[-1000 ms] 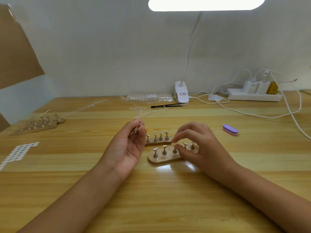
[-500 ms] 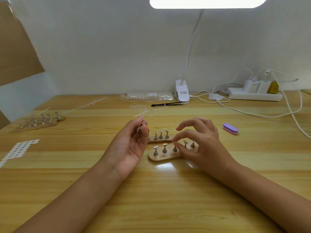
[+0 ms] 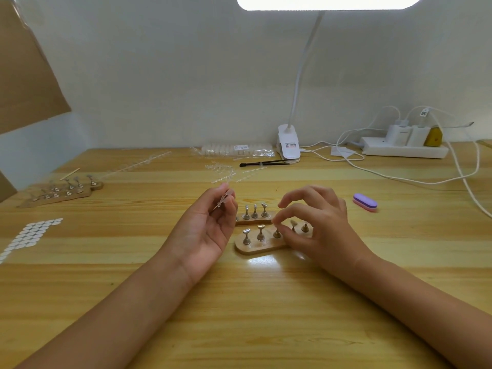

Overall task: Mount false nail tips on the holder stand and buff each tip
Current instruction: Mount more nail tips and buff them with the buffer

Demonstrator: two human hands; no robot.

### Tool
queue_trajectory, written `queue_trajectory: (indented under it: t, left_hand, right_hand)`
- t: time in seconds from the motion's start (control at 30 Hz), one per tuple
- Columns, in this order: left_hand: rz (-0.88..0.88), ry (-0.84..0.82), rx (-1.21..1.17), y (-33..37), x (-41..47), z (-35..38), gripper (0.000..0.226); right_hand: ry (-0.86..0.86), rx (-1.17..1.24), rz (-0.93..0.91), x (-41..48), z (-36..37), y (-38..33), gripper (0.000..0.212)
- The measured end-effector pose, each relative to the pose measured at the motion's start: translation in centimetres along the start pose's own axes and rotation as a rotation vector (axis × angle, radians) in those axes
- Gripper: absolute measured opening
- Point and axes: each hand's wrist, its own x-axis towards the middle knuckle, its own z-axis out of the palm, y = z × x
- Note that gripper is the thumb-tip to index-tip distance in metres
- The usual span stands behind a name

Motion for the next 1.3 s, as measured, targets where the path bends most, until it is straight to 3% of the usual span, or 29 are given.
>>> queue_trajectory:
  t: [0.13,0.2,0.33,0.57,0.77,1.0,1.13,1.3]
  left_hand:
    - [0.018,-0.022,0.039,-0.1,-0.1,0.1,0.022]
    - [0.043,-0.024,0.096,-0.2,-0.2,0.1,0.022]
    - [0.111,-0.036,0.301,-0.5,-0.4,0.2,0.029]
    - [0.18,-0.156,0.686,-1.3,-1.0,0.3,0.022]
    - [0.154,-0.25,0.765,-1.7,-1.4,0.3,0.025]
    - [0.149,-0.35,0.797,-1.6,-1.7,0.4,0.024]
    - [0.117,-0.344,0.853,-1.3,-2.0,0.7,0.029]
    - [0.107,-0.364,0.904,-1.4,-1.9,0.7,0.017]
  right_hand:
    - [-0.017,-0.001,0.023,0.1,0.0,0.0,0.011]
    - [-0.018,0.008,0.047,0.1,-0.1,-0.1,0.021]
    - [0.154,0.092,-0.007,-0.1,-0.8,-0.5,0.039]
    - [0.263,0.022,-0.227,-0.9,-1.3,-1.3,0.03]
    - [0.263,-0.027,-0.35,-1.0,-1.4,-1.6,0.022]
    - [0.275,0.026,-0.319,-0.9,-1.7,-1.7,0.007]
    - [0.314,0.031,-0.269,-0.8,-2.1,-1.5,0.01]
    - [0.305,0.02,-0.279,-0.8,-2.2,-1.3,0.012]
